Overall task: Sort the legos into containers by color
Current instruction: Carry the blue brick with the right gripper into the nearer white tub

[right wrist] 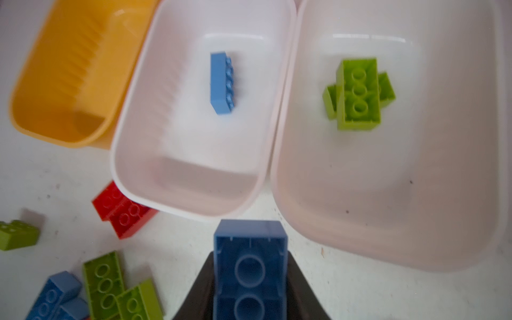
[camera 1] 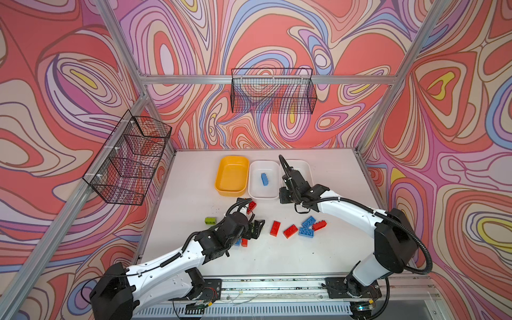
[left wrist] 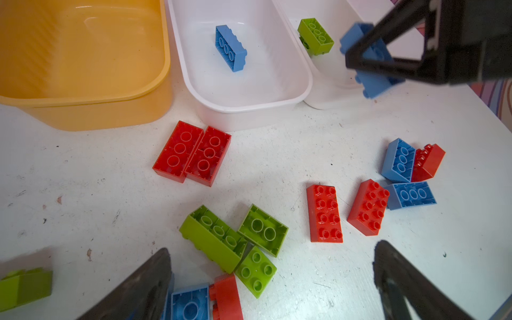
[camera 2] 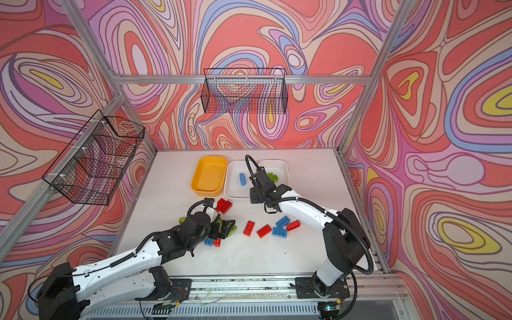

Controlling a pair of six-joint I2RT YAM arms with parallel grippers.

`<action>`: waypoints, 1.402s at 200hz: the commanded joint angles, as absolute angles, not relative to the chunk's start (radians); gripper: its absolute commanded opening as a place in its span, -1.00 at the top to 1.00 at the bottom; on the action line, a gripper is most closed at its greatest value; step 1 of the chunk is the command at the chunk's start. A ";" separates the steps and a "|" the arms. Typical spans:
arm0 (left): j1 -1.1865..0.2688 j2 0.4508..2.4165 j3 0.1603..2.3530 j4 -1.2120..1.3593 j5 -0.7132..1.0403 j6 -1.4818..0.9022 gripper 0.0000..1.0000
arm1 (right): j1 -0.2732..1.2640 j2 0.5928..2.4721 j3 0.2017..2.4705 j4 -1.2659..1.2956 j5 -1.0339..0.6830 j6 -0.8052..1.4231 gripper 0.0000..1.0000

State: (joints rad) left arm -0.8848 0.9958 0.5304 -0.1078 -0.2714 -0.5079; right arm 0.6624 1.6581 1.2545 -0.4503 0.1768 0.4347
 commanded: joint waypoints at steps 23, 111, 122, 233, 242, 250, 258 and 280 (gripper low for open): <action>-0.884 1.016 0.558 -0.124 -0.325 -0.499 -1.00 | 0.663 1.951 1.562 -0.513 0.187 0.330 0.46; -0.870 0.893 0.490 -0.215 -0.389 -0.551 -1.00 | 0.658 2.392 2.042 -0.585 0.085 0.281 0.31; -0.869 0.881 0.491 -0.224 -0.389 -0.541 -1.00 | 0.659 2.396 2.057 -0.581 0.070 0.280 0.07; -0.873 0.790 0.424 -0.051 -0.150 -0.490 -1.00 | 0.658 1.783 1.365 -0.474 0.232 0.358 -0.34; -0.877 0.806 0.419 -0.022 -0.116 -0.500 -1.00 | 0.659 1.710 1.282 -0.472 0.250 0.372 -0.34; -0.885 0.824 0.419 -0.001 -0.099 -0.511 -1.00 | 0.659 1.658 1.213 -0.467 0.270 0.383 -0.35; -0.892 0.848 0.420 0.015 -0.086 -0.519 -1.00 | 0.658 1.610 1.146 -0.465 0.290 0.395 -0.38; -0.906 0.917 0.443 0.049 -0.059 -0.537 -1.00 | 0.651 1.491 0.981 -0.448 0.318 0.427 -0.48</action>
State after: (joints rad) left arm -0.8913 0.8616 0.4309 -0.0315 -0.1352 -0.5083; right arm 0.6601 1.5791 1.1194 -0.4583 0.2481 0.3714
